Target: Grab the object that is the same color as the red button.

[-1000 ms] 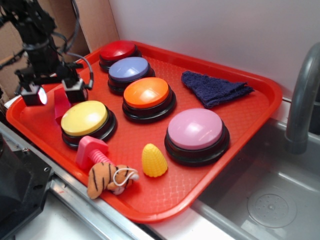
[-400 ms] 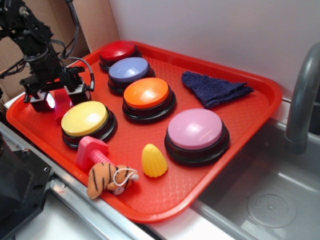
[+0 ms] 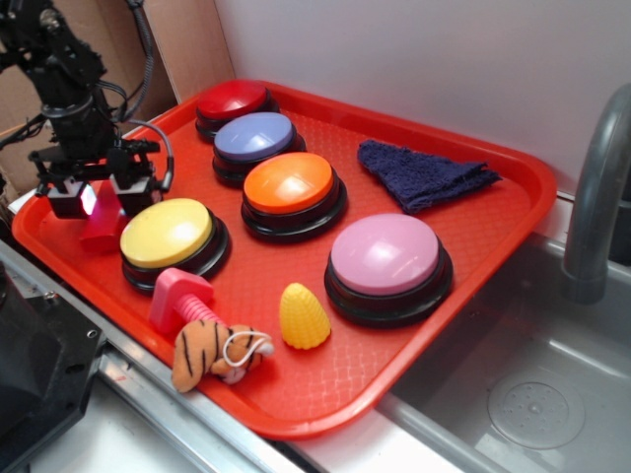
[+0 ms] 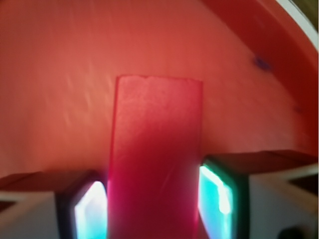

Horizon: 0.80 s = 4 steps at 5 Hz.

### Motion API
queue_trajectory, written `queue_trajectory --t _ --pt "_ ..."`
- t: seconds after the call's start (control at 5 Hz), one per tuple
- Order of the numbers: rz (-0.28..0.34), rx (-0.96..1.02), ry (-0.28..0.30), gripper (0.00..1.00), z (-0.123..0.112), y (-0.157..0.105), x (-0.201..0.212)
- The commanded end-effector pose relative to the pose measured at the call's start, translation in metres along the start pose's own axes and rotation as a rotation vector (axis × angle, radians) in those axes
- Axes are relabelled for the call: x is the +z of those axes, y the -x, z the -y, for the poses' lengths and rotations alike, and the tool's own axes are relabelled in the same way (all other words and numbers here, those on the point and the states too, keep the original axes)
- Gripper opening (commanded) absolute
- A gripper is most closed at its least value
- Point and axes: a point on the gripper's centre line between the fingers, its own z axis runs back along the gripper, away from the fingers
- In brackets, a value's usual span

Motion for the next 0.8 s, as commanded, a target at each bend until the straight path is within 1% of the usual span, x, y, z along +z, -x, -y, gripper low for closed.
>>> queue_trajectory --t 0.0,0.2,0.4,0.6 --pt "0.064 -0.392 0.007 0.0 0.03 -0.008 0.098" --pt "0.1 -0.563 0.05 0.0 0.058 0.007 0.135" --pt "0.113 -0.628 0.093 0.0 0.069 0.02 0.155" --pt "0.117 -0.623 0.122 0.0 0.073 0.033 0.163"
